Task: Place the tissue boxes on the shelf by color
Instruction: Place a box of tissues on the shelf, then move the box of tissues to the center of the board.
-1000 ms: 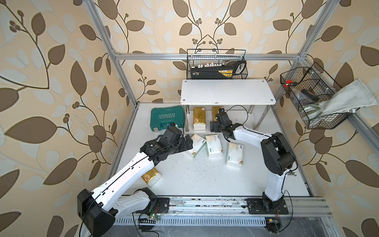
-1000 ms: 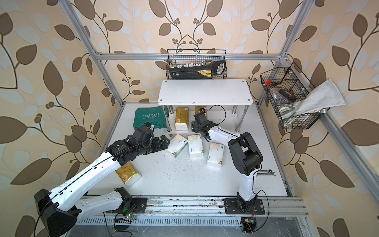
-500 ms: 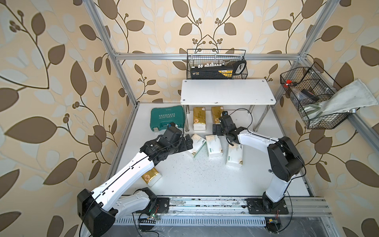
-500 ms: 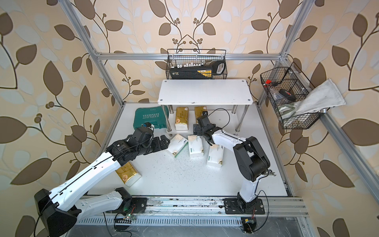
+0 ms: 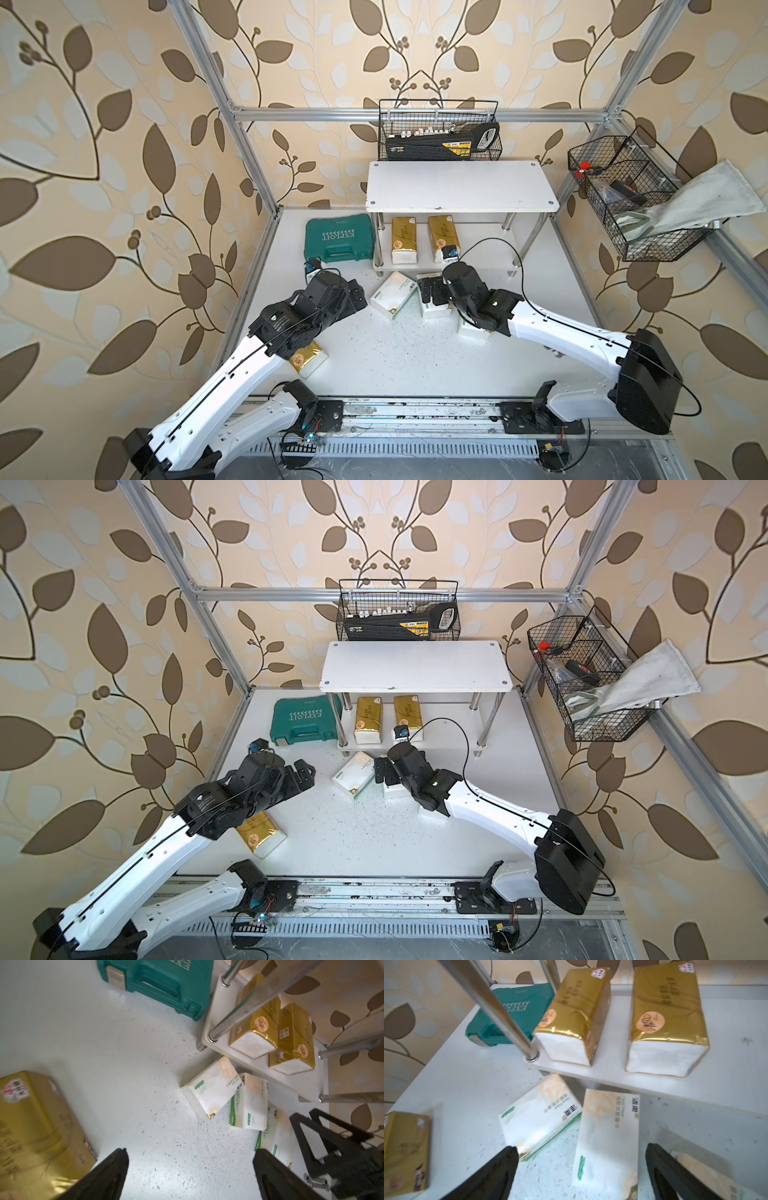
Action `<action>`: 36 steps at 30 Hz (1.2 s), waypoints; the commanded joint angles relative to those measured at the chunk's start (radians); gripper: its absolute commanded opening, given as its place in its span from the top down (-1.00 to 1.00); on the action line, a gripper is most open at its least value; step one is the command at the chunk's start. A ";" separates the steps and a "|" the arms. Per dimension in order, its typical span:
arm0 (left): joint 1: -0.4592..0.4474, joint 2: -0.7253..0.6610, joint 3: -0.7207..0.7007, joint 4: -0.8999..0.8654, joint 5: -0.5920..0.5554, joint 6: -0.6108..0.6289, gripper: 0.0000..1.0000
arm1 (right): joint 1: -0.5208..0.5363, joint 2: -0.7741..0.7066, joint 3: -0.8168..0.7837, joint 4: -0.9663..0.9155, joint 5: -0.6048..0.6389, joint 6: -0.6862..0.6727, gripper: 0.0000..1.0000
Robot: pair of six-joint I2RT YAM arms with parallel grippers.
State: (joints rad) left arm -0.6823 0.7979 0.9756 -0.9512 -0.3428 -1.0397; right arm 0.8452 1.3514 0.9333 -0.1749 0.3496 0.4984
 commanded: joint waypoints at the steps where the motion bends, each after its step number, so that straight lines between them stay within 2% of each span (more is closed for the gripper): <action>1: -0.006 -0.115 -0.070 -0.274 -0.146 -0.220 -0.98 | 0.086 -0.017 0.015 -0.122 0.035 0.046 -0.98; 4: -0.006 -0.233 -0.140 -0.379 -0.170 -0.345 -0.98 | 0.172 -0.017 0.033 -0.148 0.036 0.063 -0.98; 8: -0.006 -0.319 -0.201 -0.465 -0.179 -0.451 -0.98 | 0.250 -0.003 0.060 -0.174 0.026 0.085 -0.98; 12: -0.008 -0.335 -0.247 -0.500 -0.158 -0.529 -0.98 | 0.301 0.004 0.086 -0.195 0.026 0.087 -0.98; 19: -0.008 -0.360 -0.334 -0.518 -0.129 -0.675 -0.98 | 0.314 -0.012 0.107 -0.194 0.001 0.083 -0.98; 24: -0.009 -0.423 -0.449 -0.430 -0.108 -0.708 -0.98 | 0.315 -0.035 0.105 -0.210 -0.003 0.079 -0.98; 28: -0.008 -0.411 -0.491 -0.392 -0.105 -0.718 -0.98 | 0.315 -0.052 0.096 -0.220 -0.002 0.077 -0.98; 36: -0.002 -0.219 -0.520 -0.183 -0.103 -0.636 -0.98 | 0.315 -0.067 0.079 -0.232 0.004 0.085 -0.98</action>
State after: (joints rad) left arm -0.6823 0.5068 0.4927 -1.0256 -0.5396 -1.7050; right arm 1.1549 1.3033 1.0138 -0.3817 0.3542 0.5732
